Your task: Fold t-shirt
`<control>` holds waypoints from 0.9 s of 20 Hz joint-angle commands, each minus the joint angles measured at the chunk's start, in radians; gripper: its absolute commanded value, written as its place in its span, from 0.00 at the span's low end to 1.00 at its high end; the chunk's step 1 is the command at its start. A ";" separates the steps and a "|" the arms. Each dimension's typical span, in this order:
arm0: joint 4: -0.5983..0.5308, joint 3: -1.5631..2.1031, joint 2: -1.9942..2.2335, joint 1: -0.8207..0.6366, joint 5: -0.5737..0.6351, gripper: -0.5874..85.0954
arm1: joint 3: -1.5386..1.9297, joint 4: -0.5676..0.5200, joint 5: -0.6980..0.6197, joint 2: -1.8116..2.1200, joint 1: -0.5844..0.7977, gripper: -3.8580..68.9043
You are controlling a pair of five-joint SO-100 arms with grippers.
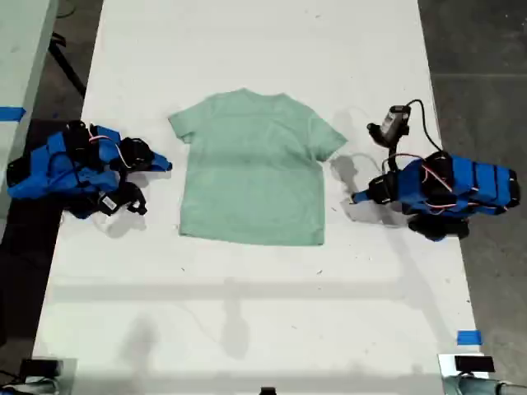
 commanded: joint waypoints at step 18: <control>-0.023 -0.489 -0.362 0.242 -0.084 0.01 | -0.451 0.029 0.595 -0.249 0.051 0.04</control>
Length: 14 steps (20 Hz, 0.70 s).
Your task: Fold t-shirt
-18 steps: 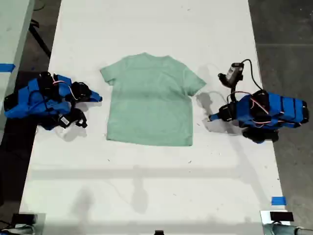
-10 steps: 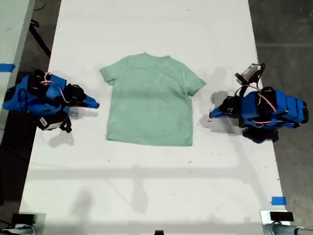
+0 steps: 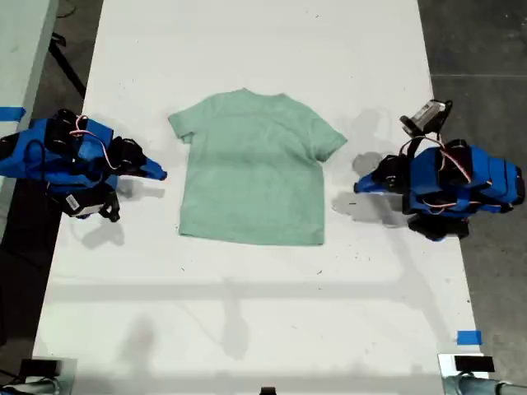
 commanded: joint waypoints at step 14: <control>0.179 -0.736 -0.666 -0.439 0.342 0.01 | -1.046 0.230 -0.425 -0.996 0.278 0.04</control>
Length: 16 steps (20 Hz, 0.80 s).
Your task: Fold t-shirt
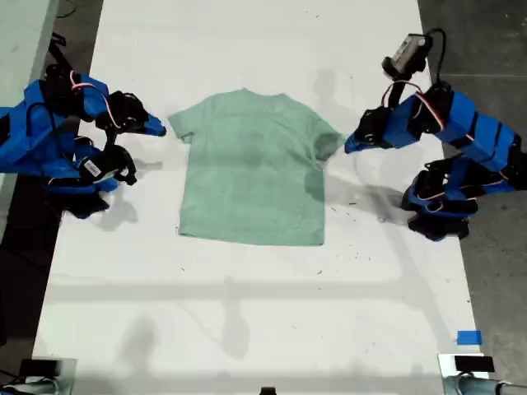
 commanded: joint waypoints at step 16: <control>0.101 -0.394 -0.394 -0.236 0.187 0.01 | -0.457 0.158 -0.566 -0.310 0.373 0.32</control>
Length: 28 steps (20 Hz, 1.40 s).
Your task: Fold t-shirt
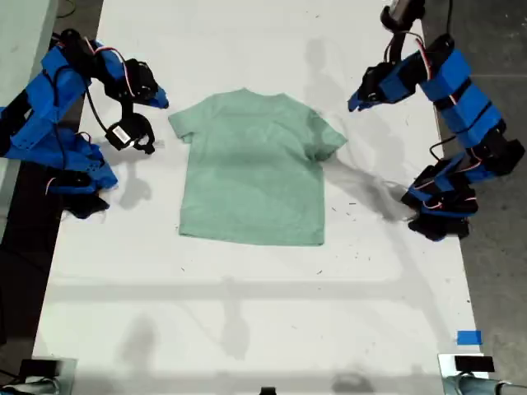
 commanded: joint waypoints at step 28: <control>0.005 0.000 0.003 0.000 0.011 0.01 | 0.647 -0.790 -0.413 -0.296 0.202 0.45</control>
